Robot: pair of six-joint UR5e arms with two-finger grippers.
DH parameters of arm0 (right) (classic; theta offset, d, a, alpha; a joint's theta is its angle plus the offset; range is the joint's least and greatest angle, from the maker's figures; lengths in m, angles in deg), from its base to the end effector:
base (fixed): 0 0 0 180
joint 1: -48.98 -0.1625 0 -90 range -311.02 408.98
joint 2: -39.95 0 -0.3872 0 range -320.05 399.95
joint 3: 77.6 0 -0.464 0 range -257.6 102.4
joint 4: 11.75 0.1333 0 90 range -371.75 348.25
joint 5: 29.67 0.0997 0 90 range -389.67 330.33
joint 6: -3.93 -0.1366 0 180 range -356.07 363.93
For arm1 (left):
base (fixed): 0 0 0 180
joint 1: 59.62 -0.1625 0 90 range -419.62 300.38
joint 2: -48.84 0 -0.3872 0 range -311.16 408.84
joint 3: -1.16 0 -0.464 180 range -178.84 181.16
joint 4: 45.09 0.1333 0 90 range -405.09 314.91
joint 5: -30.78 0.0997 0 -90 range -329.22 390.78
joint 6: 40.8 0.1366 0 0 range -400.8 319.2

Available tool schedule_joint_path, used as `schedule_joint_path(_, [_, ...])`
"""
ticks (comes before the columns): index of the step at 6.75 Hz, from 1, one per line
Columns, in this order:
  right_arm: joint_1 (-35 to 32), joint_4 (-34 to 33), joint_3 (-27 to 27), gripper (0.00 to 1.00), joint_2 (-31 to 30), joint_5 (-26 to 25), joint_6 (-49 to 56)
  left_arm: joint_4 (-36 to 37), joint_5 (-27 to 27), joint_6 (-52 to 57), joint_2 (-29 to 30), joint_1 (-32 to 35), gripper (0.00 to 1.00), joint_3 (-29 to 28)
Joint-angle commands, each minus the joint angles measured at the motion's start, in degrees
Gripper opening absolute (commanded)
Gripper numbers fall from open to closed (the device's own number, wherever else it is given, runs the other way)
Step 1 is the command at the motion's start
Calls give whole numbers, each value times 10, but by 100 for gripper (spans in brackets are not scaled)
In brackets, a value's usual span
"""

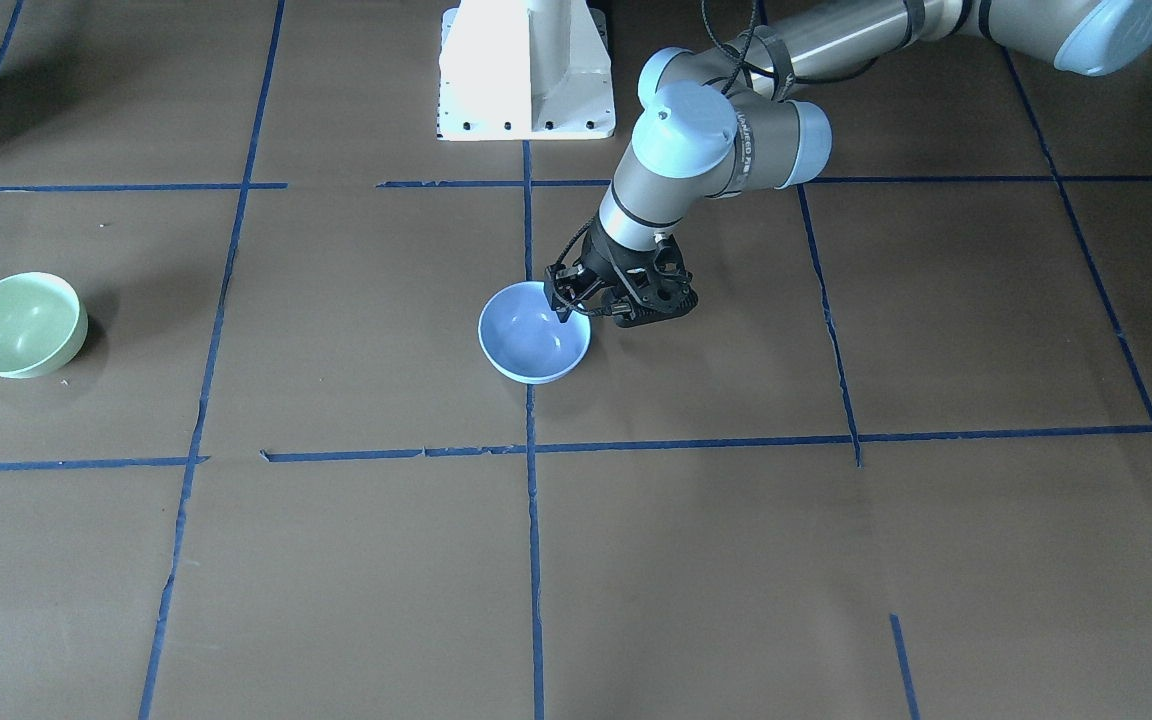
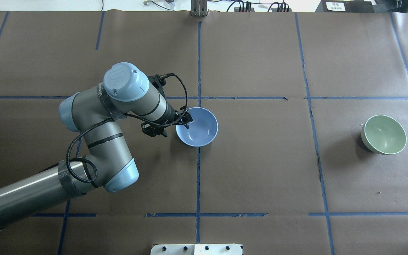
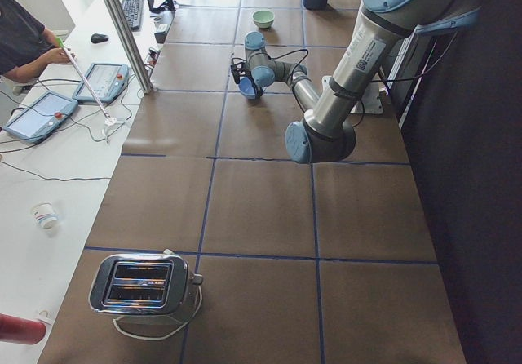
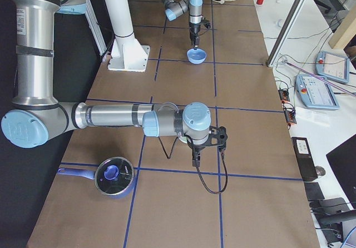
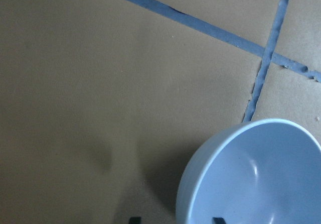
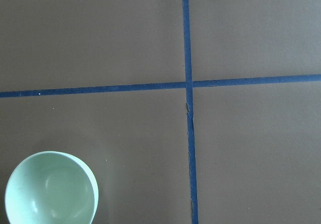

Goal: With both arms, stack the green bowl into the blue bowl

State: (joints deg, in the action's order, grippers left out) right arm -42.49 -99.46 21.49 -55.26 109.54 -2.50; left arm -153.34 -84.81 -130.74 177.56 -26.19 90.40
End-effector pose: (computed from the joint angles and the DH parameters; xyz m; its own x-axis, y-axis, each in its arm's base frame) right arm 0.0436 -0.5355 0.5947 0.6482 0.0471 0.7600 -0.0987 0.9949 0.0225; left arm 0.5982 -0.4839 0.1648 0.4643 -0.3054 -0.8313 0.1968 0.9508 -0.2393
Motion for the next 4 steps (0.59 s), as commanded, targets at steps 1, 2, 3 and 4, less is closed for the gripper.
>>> schedule_joint_path(1, [3, 1, -1, 100, -1, 0, -1, 8, -22, 5, -35, 29, 100, 42])
schedule_joint_path(2, [15, 2, 1, 100, -1, 0, -17, 52, -70, 21, -49, 63, 100, 72])
schedule_joint_path(3, [39, 55, 1, 100, -9, 0, -75, 134, -99, 69, -61, 92, 100, 125])
schedule_joint_path(4, [75, 153, -1, 100, -35, -3, -167, 227, -98, 127, -80, 95, 100, 185])
